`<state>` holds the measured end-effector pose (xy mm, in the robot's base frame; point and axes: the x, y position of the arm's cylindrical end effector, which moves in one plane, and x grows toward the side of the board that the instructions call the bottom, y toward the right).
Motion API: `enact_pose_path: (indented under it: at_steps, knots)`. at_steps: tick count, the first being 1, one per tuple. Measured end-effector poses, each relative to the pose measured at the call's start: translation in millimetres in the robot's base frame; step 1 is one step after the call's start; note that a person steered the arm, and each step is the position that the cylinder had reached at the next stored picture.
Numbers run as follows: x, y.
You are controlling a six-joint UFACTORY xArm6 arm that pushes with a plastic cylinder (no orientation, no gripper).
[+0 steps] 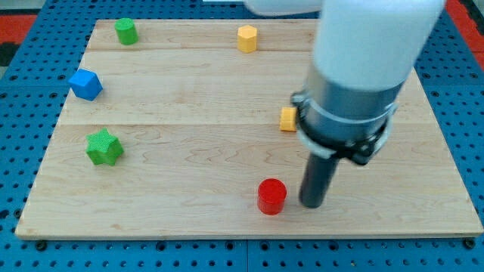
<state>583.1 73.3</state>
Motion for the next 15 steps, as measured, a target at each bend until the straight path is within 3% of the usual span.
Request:
enact_pose_path:
  at_steps: [1, 2, 7, 8, 10, 11, 13, 14, 15]
  knots:
    - [-7, -19]
    - [-21, -87]
    - [-26, -86]
    - [-29, -79]
    - [-106, -34]
    - [-122, -22]
    - [-123, 9]
    - [-123, 84]
    - [-184, 84]
